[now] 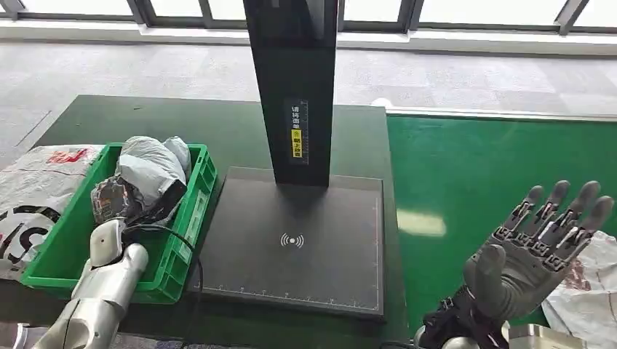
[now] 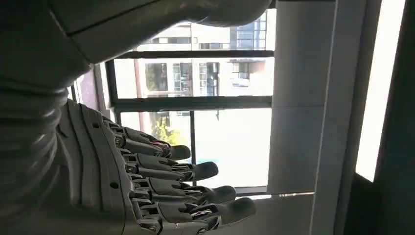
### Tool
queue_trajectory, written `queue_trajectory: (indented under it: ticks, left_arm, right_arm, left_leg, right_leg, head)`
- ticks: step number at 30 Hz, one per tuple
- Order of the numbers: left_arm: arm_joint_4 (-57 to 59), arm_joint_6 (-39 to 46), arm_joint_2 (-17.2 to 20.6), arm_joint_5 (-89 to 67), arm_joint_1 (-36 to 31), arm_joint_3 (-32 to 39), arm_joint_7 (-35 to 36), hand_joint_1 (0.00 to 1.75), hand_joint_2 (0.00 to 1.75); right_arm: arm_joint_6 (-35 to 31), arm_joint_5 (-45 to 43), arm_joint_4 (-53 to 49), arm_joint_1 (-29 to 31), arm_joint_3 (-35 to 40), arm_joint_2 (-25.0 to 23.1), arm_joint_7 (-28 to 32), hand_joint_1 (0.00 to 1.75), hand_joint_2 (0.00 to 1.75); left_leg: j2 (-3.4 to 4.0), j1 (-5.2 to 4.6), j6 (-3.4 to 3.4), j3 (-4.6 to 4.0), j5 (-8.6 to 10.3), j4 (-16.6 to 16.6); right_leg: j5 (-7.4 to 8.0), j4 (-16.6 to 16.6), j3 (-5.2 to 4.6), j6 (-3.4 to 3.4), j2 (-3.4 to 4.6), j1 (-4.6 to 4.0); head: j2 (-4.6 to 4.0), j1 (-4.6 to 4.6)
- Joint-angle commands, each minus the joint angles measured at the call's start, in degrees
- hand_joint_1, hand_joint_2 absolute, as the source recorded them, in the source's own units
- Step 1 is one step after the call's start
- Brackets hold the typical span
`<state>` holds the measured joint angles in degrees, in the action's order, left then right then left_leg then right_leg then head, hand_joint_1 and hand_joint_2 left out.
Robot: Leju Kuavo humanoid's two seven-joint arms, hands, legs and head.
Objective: Moved the parcel from conveyor to table for the left to box.
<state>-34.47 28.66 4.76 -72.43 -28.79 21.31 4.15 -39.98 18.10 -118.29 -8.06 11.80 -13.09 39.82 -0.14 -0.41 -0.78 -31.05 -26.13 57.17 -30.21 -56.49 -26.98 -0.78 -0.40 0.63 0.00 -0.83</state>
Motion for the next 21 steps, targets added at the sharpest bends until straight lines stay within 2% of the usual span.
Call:
queue_trajectory:
  ticks: [1, 3, 4, 6, 7, 10, 13, 16, 17, 21]
  left_arm:
    - [3.50, 3.51, -1.65, 0.06, 3.22, 3.54, 0.08, 0.99, 1.75]
    - [3.50, 3.51, -1.65, 0.06, 3.22, 3.54, 0.08, 0.99, 1.75]
    - [3.50, 3.51, -1.65, 0.06, 3.22, 3.54, 0.08, 0.99, 1.75]
    - [3.50, 3.51, -1.65, 0.06, 3.22, 3.54, 0.08, 0.99, 1.75]
    - [2.50, 5.45, -2.10, 0.61, 3.36, 4.40, 0.04, 0.00, 1.75]
    - [2.50, 5.45, -2.10, 0.61, 3.36, 4.40, 0.04, 0.00, 1.75]
    - [2.50, 5.45, -2.10, 0.61, 3.36, 4.40, 0.04, 0.00, 1.75]
    - [2.50, 5.45, -2.10, 0.61, 3.36, 4.40, 0.04, 0.00, 1.75]
    - [2.50, 5.45, -2.10, 0.61, 3.36, 4.40, 0.04, 0.00, 1.75]
    - [2.50, 5.45, -2.10, 0.61, 3.36, 4.40, 0.04, 0.00, 1.75]
  right_arm:
    - [-0.02, 0.18, 2.71, 0.70, 1.21, 1.54, 0.18, 0.00, 1.75]
    - [-0.02, 0.18, 2.71, 0.70, 1.21, 1.54, 0.18, 0.00, 1.75]
    - [-0.02, 0.18, 2.71, 0.70, 1.21, 1.54, 0.18, 0.00, 1.75]
    - [-0.02, 0.18, 2.71, 0.70, 1.21, 1.54, 0.18, 0.00, 1.75]
    - [-0.02, 0.32, 2.65, 0.71, 1.17, 1.43, 0.18, 0.00, 1.75]
    - [-0.02, 0.32, 2.65, 0.71, 1.17, 1.43, 0.18, 0.00, 1.75]
    - [-0.02, 0.32, 2.65, 0.71, 1.17, 1.43, 0.18, 0.00, 1.75]
    - [-0.02, 0.32, 2.65, 0.71, 1.17, 1.43, 0.18, 0.00, 1.75]
    - [-0.02, 0.32, 2.65, 0.71, 1.17, 1.43, 0.18, 0.00, 1.75]
    - [-0.02, 0.32, 2.65, 0.71, 1.17, 1.43, 0.18, 0.00, 1.75]
  left_leg:
    - [0.17, 0.07, -0.07, -0.61, 0.26, -0.07]
    - [0.09, 0.05, -0.08, -0.34, 0.11, 0.00]
    - [0.18, 0.07, -0.11, -0.60, 0.25, -0.11]
    - [0.11, 0.06, -0.11, -0.42, 0.14, -0.04]
    - [0.18, 0.07, -0.13, -0.60, 0.25, -0.16]
    - [0.07, 0.03, -0.12, -0.17, 0.00, -0.02]
    - [0.17, 0.07, -0.13, -0.47, 0.15, -0.14]
    - [0.07, 0.03, -0.11, -0.11, -0.05, -0.04]
    - [0.15, 0.05, -0.13, -0.38, 0.09, -0.13]
    - [0.11, 0.02, -0.13, -0.17, -0.03, -0.10]
  right_leg:
    - [0.31, 0.05, -0.70, 0.00, 0.19, -0.07]
    - [0.14, -0.03, -0.41, -0.02, 0.11, -0.04]
    - [0.31, 0.08, -0.72, -0.02, 0.21, -0.07]
    - [0.18, 0.00, -0.51, -0.03, 0.14, -0.04]
    - [0.32, 0.12, -0.72, -0.02, 0.22, -0.06]
    - [0.04, -0.01, -0.25, -0.05, 0.10, -0.02]
    - [0.21, 0.11, -0.58, -0.05, 0.21, -0.06]
    - [-0.02, 0.01, -0.18, -0.05, 0.10, -0.02]
    - [0.15, 0.09, -0.49, -0.04, 0.20, -0.04]
    - [0.01, 0.05, -0.26, -0.06, 0.16, -0.01]
  head:
    - [0.00, 0.00]
    - [0.00, 0.00]
    - [0.00, 0.00]
    - [0.00, 0.00]
    - [0.00, 0.00]
    - [0.00, 0.00]
    - [0.00, 0.00]
    - [0.00, 0.00]
    - [0.00, 0.00]
    - [0.00, 0.00]
